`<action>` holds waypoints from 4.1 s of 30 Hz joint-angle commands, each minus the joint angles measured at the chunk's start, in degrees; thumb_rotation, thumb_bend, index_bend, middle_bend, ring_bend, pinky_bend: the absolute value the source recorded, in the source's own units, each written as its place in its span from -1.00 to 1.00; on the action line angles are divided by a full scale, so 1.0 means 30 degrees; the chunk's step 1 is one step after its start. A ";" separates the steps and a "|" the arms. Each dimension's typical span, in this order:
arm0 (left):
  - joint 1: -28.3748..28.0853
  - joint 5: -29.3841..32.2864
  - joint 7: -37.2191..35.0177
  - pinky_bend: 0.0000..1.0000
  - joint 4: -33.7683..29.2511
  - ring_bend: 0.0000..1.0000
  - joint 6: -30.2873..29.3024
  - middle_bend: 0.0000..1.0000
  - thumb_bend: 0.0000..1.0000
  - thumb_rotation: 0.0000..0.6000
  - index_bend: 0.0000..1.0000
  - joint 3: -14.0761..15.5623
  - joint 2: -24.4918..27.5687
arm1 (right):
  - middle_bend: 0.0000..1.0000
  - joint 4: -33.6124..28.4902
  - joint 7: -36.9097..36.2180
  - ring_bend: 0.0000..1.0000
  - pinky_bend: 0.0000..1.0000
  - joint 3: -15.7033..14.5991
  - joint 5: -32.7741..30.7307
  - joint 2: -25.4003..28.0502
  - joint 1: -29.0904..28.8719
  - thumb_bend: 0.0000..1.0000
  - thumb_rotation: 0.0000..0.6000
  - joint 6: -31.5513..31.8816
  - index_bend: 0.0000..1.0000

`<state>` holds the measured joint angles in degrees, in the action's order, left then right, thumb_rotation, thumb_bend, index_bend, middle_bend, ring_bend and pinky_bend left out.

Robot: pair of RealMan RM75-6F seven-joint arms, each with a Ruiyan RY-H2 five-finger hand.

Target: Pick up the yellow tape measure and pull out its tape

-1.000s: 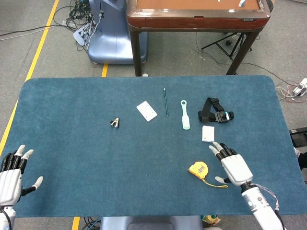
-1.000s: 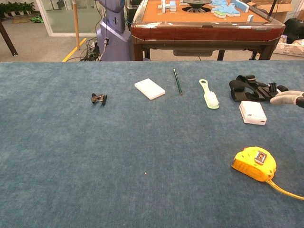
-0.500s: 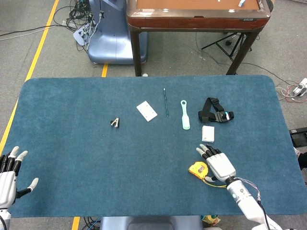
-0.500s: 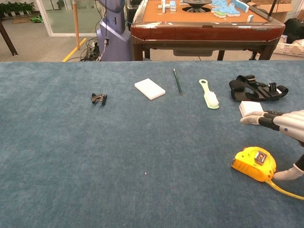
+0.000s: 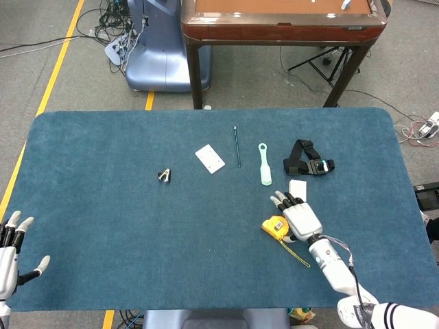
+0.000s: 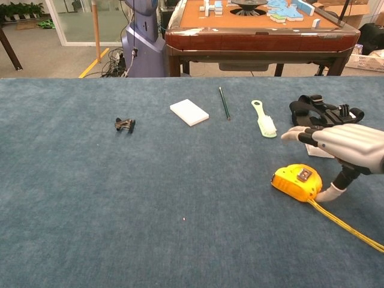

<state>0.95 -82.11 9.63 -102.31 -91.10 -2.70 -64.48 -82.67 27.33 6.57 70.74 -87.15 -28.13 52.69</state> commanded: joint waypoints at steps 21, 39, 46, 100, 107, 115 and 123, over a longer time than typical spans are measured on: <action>0.0161 -0.0150 -0.0010 -1.00 -0.0052 -1.00 -0.0106 -1.00 -0.57 1.00 -0.74 0.0017 0.0022 | -0.91 -0.2641 0.0786 -0.86 -0.61 0.0075 -0.2902 0.1368 -0.1813 -1.00 1.00 -0.1089 -1.00; 0.0264 -0.0139 -0.0319 -1.00 0.0131 -1.00 -0.0039 -1.00 -0.57 1.00 -0.74 0.0041 -0.0033 | -0.85 0.0163 0.2103 -0.86 -0.61 0.0420 -0.4773 -0.0584 -0.2586 -1.00 1.00 0.0784 -1.00; 0.0254 -0.0162 -0.0244 -1.00 0.0122 -1.00 -0.0012 -1.00 -0.57 1.00 -0.74 0.0030 -0.0098 | -0.79 -0.0336 0.1467 -0.86 -0.61 0.0245 -0.4914 0.0188 -0.3036 -1.00 1.00 -0.0518 -1.00; 0.0599 0.0229 -0.0511 -1.00 0.0125 -1.00 -0.0055 -1.00 -0.57 1.00 -0.74 -0.0018 -0.0134 | -0.34 -0.1812 0.1473 -0.65 -0.61 -0.1892 -0.4293 0.1131 -0.3831 -0.46 1.00 -0.0899 -0.45; 0.0522 0.0203 -0.0587 -1.00 0.0142 -1.00 0.0032 -1.00 -0.57 1.00 -0.74 -0.0075 -0.0167 | -0.23 -0.1957 0.1463 -0.56 -0.61 -0.2042 -0.4248 0.1177 -0.3757 -0.32 1.00 -0.0723 -0.32; -0.0423 0.0163 -0.0939 -1.00 -0.0055 -1.00 0.1052 -1.00 -0.57 1.00 -0.74 -0.0615 0.0173 | 0.06 -0.3175 0.0540 -0.29 -0.58 -0.1392 -0.3485 0.1643 -0.3696 0.11 1.00 0.0032 0.04; -0.2848 0.0973 -0.1841 -1.00 -0.0161 -1.00 0.3854 -1.00 -0.57 1.00 -0.74 -0.1997 0.0161 | 0.17 -0.5546 0.0796 -0.14 -0.51 -0.0058 -0.3491 0.2284 -0.4045 0.15 1.00 0.1301 0.15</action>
<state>-5.64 -80.27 4.90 -102.66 -81.65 -7.34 -63.73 -97.99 29.23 5.38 60.33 -80.77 -39.86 55.59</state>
